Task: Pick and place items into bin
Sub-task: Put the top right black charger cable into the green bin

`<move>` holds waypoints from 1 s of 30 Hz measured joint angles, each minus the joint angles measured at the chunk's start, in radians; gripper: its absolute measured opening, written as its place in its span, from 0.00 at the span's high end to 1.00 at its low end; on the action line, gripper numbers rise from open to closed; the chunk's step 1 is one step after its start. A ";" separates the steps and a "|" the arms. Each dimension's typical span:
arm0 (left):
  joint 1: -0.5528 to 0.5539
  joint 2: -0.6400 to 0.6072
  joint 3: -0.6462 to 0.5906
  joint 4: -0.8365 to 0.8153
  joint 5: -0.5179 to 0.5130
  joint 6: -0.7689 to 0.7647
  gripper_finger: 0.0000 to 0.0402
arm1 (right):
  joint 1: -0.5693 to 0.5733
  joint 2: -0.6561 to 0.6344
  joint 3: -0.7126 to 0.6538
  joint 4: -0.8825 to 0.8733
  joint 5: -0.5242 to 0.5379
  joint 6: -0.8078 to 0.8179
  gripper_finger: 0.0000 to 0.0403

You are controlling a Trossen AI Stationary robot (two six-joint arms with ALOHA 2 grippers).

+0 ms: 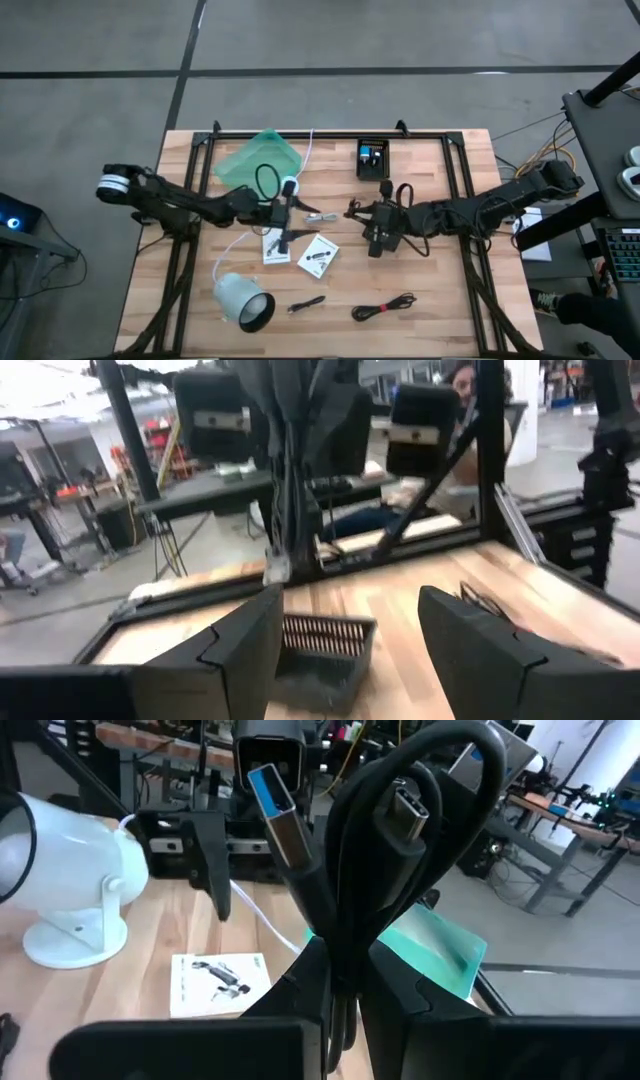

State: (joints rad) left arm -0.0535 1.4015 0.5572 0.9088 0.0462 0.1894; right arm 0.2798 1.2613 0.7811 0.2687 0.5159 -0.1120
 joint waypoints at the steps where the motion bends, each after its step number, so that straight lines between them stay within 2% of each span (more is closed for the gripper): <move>1: 0.001 0.023 0.011 0.019 0.000 0.000 0.46 | 0.000 0.000 0.000 -0.002 -0.001 0.001 0.94; 4: 0.002 0.086 0.063 0.059 0.000 0.000 0.46 | 0.000 0.000 0.000 -0.003 -0.001 0.003 0.94; 14: 0.008 0.275 0.260 0.046 0.002 0.000 0.46 | 0.001 0.000 -0.002 -0.008 -0.001 0.007 0.94; 24: 0.015 0.286 0.293 0.049 0.004 0.002 0.46 | 0.001 0.000 -0.002 -0.026 -0.001 0.026 0.94; 30: 0.015 0.286 0.304 0.047 0.004 0.002 0.52 | 0.001 0.000 -0.002 -0.026 -0.001 0.026 0.94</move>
State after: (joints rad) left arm -0.0383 1.6878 0.8612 0.9561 0.0498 0.1909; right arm 0.2810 1.2613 0.7795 0.2432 0.5148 -0.0860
